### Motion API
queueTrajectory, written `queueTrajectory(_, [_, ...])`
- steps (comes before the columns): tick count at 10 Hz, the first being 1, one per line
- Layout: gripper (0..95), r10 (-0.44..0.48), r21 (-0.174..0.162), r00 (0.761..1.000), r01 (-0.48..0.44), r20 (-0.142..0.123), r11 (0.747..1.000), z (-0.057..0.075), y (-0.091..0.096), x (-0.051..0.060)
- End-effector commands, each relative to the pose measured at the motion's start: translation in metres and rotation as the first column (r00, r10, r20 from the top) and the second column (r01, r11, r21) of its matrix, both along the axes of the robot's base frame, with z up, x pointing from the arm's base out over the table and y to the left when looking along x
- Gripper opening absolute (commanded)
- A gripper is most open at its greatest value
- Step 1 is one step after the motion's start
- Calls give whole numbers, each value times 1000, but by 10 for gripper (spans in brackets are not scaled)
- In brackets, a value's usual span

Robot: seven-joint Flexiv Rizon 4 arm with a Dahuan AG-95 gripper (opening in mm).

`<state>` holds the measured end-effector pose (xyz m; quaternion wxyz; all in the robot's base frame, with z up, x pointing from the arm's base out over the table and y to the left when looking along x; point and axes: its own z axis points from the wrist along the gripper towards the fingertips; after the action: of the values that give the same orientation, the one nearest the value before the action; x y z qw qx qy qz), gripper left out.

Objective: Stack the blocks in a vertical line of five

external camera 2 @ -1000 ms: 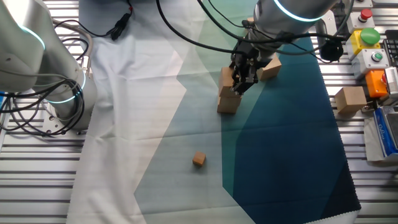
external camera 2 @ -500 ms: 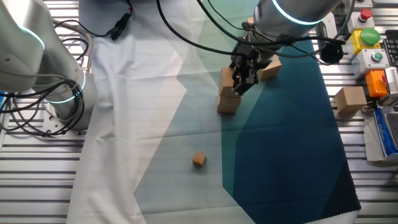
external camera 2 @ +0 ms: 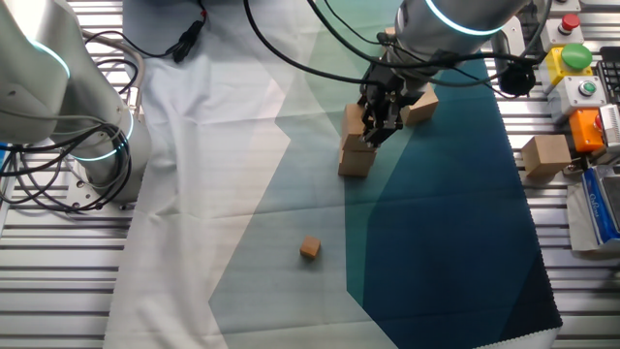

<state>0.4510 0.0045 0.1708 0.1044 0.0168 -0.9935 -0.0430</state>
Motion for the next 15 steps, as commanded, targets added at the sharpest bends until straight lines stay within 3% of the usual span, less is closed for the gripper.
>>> queueTrajectory(1, [190, 0, 0, 1000, 0, -1, 1000, 0, 0, 0])
queueTrajectory(2, [190, 2, 0, 1000, -2, 0, 1000, -1, 0, 0])
queueTrajectory(3, [380, 2, 2, 1000, -2, 0, 1000, -1, -1, 0])
queueTrajectory(6, [380, 5, 7, 1000, -5, 4, 1000, -2, -1, 0])
queueTrajectory(7, [570, 5, 10, 1000, -5, 4, 1000, -2, -1, 0])
queueTrajectory(15, [570, 42, 11, 999, -42, 6, 999, 3, 2, 2])
